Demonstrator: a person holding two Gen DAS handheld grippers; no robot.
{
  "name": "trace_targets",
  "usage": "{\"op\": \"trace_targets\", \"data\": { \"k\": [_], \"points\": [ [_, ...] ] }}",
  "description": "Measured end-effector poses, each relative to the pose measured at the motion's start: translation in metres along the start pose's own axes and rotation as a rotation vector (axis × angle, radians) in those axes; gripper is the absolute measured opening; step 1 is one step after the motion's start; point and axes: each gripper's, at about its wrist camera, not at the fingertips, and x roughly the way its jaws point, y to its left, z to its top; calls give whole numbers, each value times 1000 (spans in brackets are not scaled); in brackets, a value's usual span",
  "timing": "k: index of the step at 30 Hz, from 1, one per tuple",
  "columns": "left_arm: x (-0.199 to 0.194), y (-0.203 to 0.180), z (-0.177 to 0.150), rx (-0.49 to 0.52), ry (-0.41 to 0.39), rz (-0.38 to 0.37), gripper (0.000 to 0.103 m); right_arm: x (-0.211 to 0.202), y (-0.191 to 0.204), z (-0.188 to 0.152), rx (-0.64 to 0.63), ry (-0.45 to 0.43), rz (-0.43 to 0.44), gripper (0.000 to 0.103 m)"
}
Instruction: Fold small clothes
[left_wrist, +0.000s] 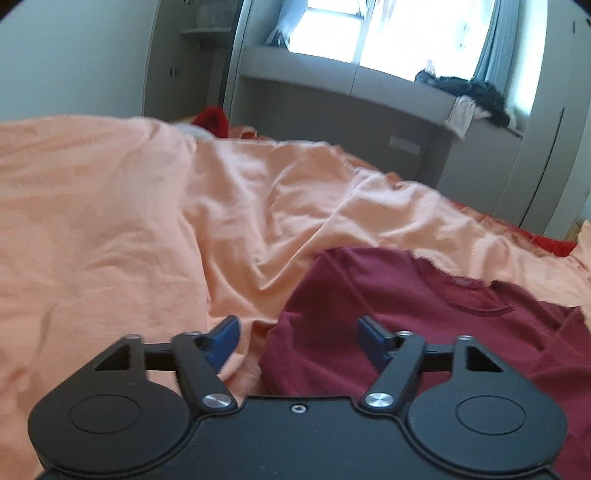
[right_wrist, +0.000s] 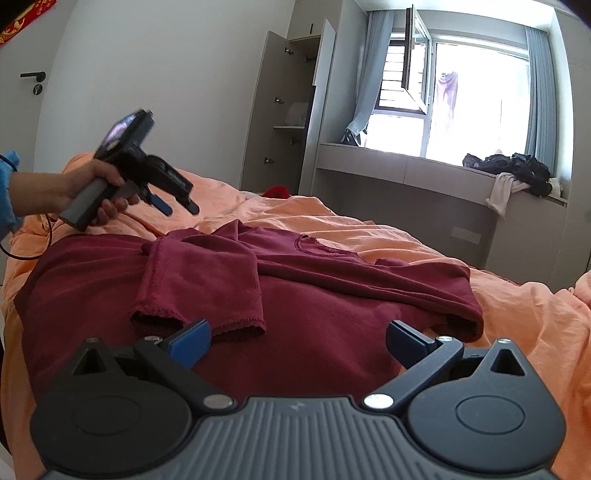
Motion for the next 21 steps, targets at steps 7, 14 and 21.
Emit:
{"op": "trace_targets", "data": {
  "k": [7, 14, 21],
  "points": [
    [-69, -30, -19, 58, -85, -22, 102, -23, 11, -3, -71, -25, 11, 103],
    [-129, -48, -56, 73, -122, -74, 102, -49, 36, -13, -173, -49, 7, 103],
    [-174, -55, -107, 127, -126, -96, 102, -62, 64, -41, -250, -12, -10, 103]
  ]
}}
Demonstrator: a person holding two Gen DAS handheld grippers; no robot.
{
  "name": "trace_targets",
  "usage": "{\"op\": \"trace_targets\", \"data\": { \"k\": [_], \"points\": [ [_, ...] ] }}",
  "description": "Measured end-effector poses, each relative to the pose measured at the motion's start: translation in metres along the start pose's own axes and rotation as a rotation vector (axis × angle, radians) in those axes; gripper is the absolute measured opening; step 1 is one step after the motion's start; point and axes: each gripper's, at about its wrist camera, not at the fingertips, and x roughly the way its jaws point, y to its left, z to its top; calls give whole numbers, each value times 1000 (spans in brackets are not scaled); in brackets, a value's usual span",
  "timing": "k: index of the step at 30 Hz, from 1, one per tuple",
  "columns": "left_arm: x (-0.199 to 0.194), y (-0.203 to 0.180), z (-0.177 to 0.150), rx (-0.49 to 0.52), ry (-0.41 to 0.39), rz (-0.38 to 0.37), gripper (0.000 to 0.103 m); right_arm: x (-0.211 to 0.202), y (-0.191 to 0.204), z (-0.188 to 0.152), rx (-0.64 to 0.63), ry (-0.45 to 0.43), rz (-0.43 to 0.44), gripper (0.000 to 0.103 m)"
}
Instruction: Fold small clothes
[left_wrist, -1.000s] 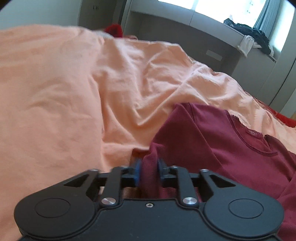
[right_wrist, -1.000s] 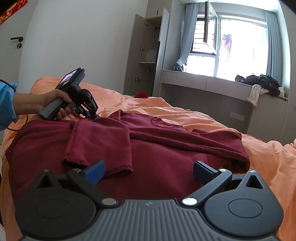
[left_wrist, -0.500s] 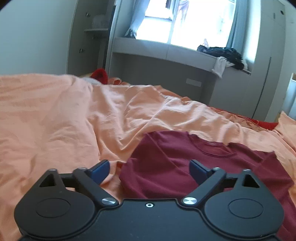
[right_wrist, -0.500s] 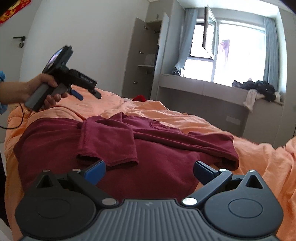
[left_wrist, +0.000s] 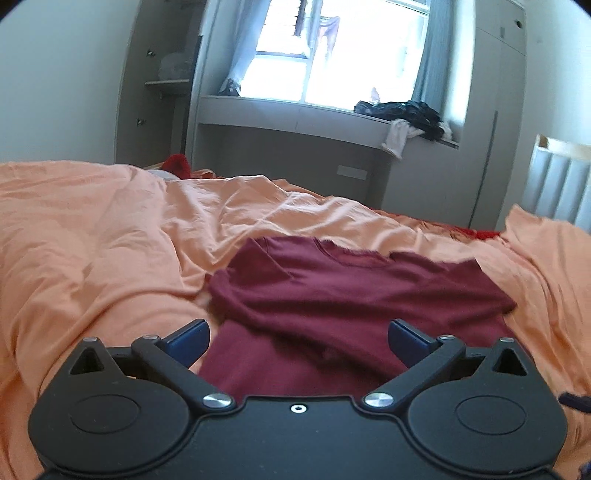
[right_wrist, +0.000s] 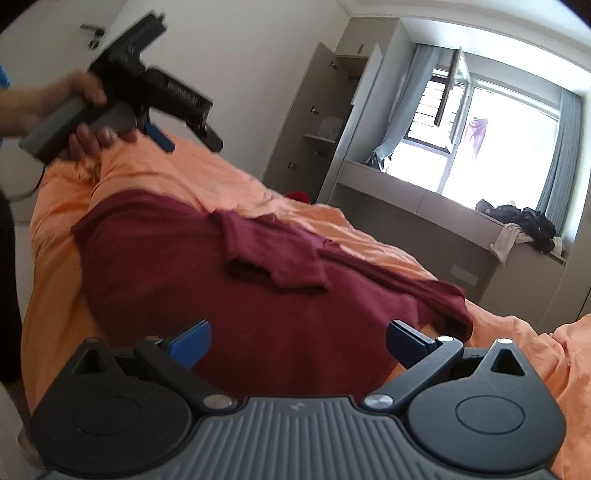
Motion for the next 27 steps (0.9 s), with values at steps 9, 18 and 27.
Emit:
{"op": "trace_targets", "data": {
  "k": [9, 18, 27],
  "points": [
    [-42, -19, -53, 123, -15, -26, 102, 8, 67, -27, -278, 112, -81, 103],
    [-54, -30, -82, 170, 12, -44, 102, 45, 105, -48, -507, 205, -259, 103],
    [-70, -27, -98, 250, -23, -57, 102, 52, 124, -49, -706, 127, -370, 80]
  ]
}}
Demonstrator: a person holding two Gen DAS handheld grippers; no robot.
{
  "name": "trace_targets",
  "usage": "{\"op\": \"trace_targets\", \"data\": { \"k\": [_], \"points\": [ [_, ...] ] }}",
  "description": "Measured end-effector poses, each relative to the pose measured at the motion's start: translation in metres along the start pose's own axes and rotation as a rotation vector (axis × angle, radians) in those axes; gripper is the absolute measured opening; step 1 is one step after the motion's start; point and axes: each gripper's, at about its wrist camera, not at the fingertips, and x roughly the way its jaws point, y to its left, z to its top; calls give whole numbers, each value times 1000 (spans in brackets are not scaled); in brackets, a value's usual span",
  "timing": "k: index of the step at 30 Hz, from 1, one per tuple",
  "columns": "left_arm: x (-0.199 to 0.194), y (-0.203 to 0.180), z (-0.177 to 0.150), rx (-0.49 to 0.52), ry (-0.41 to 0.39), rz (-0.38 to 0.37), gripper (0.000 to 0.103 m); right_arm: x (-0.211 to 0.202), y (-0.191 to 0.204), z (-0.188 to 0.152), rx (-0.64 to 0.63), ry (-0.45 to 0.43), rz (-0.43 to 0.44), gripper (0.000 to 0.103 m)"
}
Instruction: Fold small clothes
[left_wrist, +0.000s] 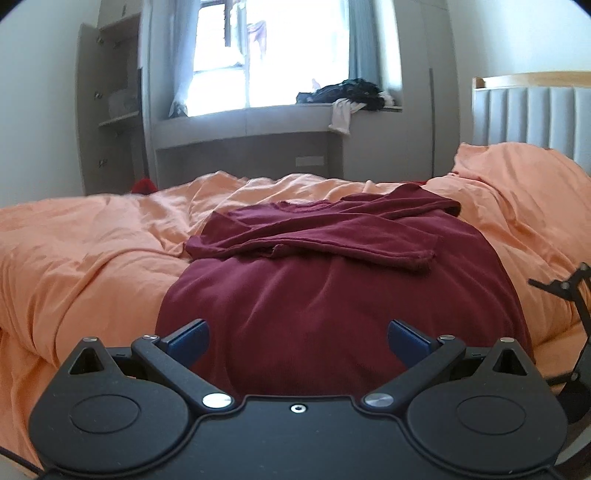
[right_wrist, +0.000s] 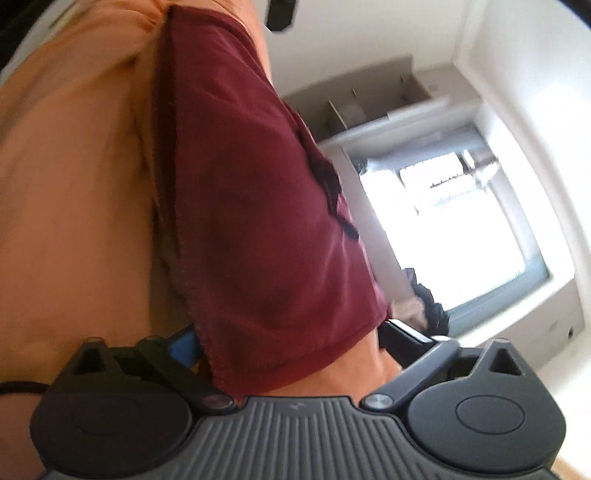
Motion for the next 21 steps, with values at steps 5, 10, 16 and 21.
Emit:
{"op": "trace_targets", "data": {
  "k": [5, 10, 16, 21],
  "points": [
    [-10, -9, -14, 81, -18, -38, 103, -9, -18, 13, 36, -36, 85, 20],
    [-11, -27, -26, 165, -22, -100, 103, -9, -56, 28, 172, -50, 155, 9],
    [-5, -61, -36, 265, -38, -129, 103, -24, -109, 24, 378, -59, 223, 8],
    [17, -78, -34, 296, -44, -31, 102, -29, -145, 16, 478, -82, 234, 7]
  ]
}}
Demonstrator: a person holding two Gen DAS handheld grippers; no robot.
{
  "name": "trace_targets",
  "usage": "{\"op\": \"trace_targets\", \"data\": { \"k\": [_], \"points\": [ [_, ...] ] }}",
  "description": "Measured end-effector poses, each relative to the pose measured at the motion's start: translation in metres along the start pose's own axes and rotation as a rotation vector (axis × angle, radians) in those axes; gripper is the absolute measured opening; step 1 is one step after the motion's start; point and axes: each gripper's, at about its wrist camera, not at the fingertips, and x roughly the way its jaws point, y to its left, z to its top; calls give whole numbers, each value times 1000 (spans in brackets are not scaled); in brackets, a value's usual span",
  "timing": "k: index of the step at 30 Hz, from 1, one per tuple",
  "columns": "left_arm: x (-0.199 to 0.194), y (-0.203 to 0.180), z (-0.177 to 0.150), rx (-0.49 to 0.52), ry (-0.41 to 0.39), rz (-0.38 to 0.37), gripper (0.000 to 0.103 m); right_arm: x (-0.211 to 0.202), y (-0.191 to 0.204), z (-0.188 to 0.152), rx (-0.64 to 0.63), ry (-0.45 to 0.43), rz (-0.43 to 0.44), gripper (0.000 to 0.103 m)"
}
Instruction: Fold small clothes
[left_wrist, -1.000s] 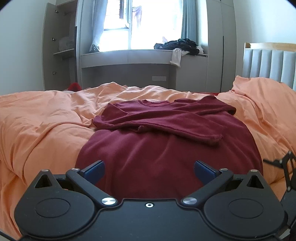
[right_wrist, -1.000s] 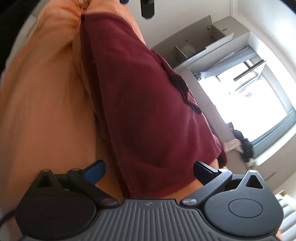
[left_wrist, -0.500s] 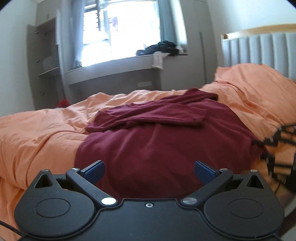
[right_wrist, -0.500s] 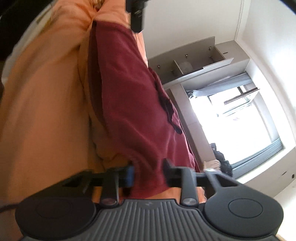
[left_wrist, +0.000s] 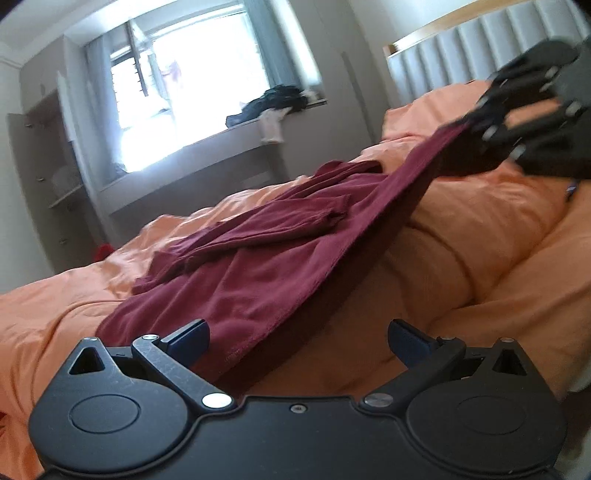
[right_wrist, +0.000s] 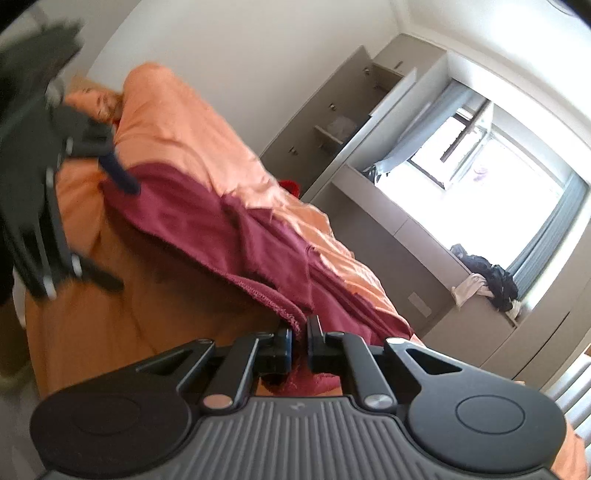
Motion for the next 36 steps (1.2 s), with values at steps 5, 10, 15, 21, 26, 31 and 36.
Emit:
{"op": "trace_targets", "data": {
  "k": [5, 10, 15, 21, 26, 31, 36],
  "points": [
    [15, 14, 1, -50, 37, 138, 95, -13, -15, -1, 19, -26, -11, 7],
    [18, 35, -1, -73, 81, 298, 69, -22, -23, -1, 44, -54, -43, 7],
    [13, 53, -4, -89, 94, 403, 52, -31, -29, -4, 89, -77, -80, 6],
    [3, 65, 0, -120, 80, 415, 8, -33, -32, -11, 146, -72, -101, 6],
    [-23, 66, 13, -135, -43, 453, 5, -40, -30, -17, 166, -90, -138, 6],
    [-61, 67, 35, -173, -155, 432, 5, -60, -37, -17, 205, -147, -206, 5],
    [-108, 52, 60, -158, -233, 378, 4, -98, -51, -19, 272, -197, -271, 5]
  ]
}}
